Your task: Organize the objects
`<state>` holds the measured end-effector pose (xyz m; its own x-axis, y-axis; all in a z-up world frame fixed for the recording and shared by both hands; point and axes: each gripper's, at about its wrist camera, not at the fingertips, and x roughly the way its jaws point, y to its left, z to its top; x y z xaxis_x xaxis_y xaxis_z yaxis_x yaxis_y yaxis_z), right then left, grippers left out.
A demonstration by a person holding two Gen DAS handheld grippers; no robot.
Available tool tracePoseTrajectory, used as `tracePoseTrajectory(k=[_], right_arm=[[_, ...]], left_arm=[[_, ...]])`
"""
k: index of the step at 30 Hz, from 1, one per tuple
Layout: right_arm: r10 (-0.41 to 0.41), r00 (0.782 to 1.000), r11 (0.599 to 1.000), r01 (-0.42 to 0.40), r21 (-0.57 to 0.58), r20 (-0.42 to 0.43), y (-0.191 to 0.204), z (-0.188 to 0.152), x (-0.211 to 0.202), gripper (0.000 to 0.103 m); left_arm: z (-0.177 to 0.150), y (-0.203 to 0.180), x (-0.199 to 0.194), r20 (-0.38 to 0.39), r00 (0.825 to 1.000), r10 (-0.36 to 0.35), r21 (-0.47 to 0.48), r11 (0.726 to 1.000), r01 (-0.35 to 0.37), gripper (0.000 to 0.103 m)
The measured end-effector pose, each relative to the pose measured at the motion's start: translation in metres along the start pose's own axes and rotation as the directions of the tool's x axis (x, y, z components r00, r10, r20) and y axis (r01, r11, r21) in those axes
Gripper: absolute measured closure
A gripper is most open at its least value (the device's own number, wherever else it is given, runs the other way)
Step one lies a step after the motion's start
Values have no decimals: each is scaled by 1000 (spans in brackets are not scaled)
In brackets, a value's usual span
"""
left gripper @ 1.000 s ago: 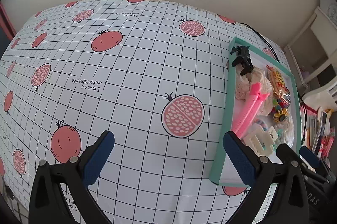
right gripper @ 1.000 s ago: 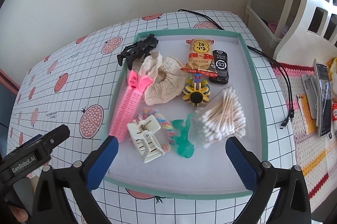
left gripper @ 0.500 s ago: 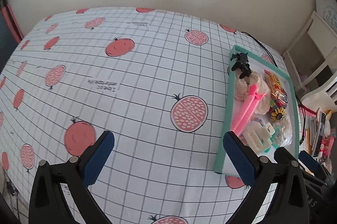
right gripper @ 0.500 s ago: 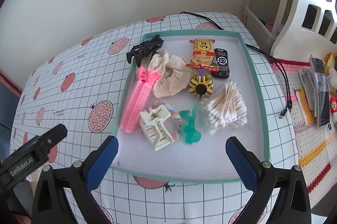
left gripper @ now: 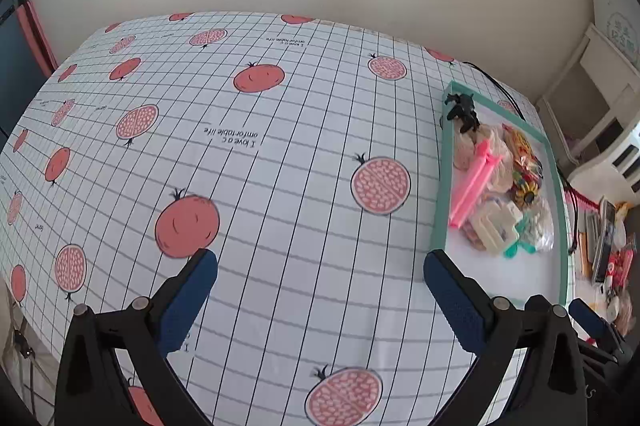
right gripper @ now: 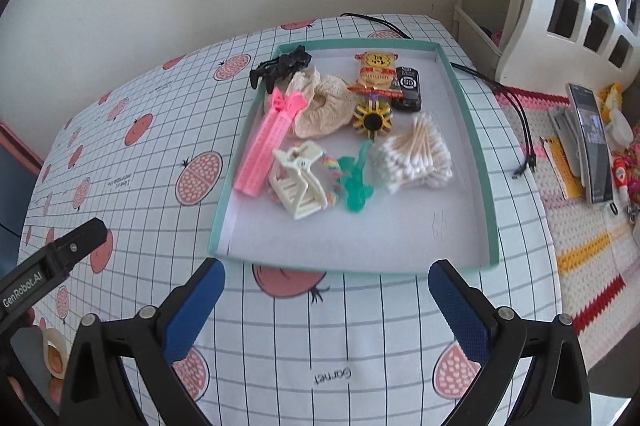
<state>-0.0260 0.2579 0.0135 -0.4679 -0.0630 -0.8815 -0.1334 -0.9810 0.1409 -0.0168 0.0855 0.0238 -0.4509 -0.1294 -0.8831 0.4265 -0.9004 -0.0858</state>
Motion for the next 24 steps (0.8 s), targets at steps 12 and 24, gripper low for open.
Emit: tracePoseTrajectory(k=[12, 24], right_arm=[[-2, 1000, 1000, 2, 0, -9, 2, -23, -9, 0], [-6, 1000, 1000, 6, -13, -5, 8, -35, -16, 0]], left_arm=[[-27, 5, -9, -34, 999, 25, 50, 998, -24, 0], [-38, 15, -11, -54, 997, 49, 80, 996, -45, 0]])
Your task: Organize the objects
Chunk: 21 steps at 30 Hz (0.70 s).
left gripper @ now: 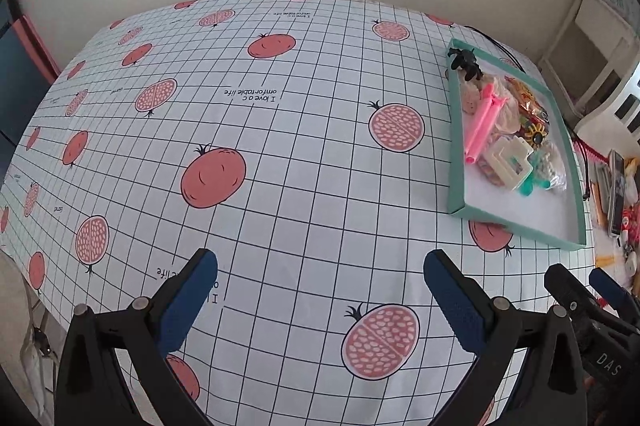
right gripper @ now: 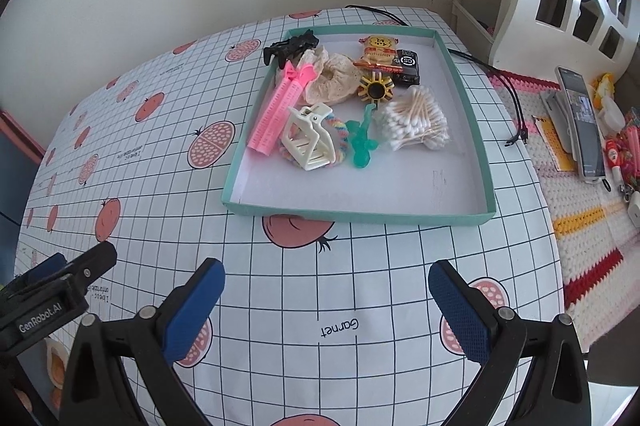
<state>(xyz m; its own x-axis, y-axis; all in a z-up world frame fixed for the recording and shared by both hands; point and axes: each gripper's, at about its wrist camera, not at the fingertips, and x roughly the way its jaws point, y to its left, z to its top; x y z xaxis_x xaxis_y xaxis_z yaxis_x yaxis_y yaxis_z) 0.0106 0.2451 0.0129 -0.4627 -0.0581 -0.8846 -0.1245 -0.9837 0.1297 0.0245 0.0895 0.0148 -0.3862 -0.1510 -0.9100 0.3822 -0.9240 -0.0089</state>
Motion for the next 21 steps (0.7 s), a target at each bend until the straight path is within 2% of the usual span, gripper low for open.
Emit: tracePoseTrajectory(k=[21], right_arm=[[2, 1000, 1000, -2, 14, 9, -6, -9, -10, 0]], left_arm=[[-6, -1, -3, -4, 1000, 5, 28, 1000, -5, 0]])
